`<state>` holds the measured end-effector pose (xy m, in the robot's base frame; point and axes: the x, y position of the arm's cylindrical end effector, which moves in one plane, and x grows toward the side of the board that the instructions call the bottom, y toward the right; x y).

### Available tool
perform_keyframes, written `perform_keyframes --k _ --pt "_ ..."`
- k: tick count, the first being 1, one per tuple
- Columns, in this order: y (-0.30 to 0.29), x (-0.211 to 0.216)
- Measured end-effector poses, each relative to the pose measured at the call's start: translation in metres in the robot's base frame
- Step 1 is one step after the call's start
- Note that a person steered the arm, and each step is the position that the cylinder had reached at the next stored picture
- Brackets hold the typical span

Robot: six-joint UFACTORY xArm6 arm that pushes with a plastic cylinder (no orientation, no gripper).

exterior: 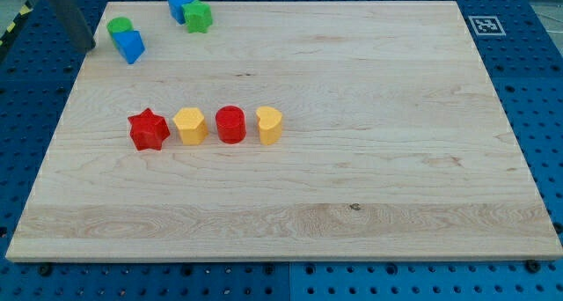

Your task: Separate the blue triangle and green circle

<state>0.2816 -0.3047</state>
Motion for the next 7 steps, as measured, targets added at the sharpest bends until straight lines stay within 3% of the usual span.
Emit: perform_keyframes --k 1,3,7 --pt "0.000 -0.043" --pt "0.000 -0.042" --pt "0.059 0.018"
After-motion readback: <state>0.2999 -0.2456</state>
